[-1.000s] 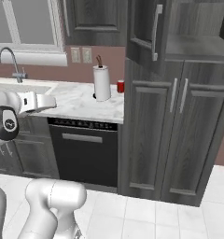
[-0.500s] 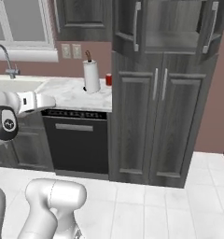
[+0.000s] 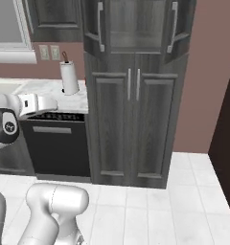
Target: Close all open cabinet doors.
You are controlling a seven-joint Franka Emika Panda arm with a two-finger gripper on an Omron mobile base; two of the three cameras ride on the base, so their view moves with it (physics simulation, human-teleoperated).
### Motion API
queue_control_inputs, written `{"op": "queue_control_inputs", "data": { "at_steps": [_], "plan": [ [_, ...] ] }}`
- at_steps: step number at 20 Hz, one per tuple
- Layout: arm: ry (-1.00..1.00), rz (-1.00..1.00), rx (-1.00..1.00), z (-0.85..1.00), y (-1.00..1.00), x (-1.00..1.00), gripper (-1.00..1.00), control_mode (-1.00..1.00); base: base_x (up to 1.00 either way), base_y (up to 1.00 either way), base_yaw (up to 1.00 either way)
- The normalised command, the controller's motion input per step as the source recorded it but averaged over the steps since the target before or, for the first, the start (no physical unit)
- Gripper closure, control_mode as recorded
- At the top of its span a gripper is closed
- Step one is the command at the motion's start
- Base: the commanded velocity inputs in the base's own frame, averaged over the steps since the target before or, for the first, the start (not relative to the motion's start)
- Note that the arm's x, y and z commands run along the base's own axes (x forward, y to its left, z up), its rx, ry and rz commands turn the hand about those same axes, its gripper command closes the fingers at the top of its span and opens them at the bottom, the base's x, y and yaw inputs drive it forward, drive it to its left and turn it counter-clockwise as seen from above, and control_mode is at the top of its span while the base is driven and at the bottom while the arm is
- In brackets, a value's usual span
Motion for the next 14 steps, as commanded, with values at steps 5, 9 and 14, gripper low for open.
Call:
{"op": "queue_control_inputs", "data": {
  "at_steps": [5,9,14],
  "plan": [
    [0.0,0.0,0.0,0.0,0.0,0.0,-1.0,1.0,0.0,-0.66,-0.05],
    [0.0,0.0,0.0,0.0,0.0,0.0,-1.0,1.0,0.21,-0.48,-0.02],
    [0.0,0.0,0.0,0.0,0.0,0.0,-1.0,1.0,0.39,-0.36,0.0]
  ]
}}
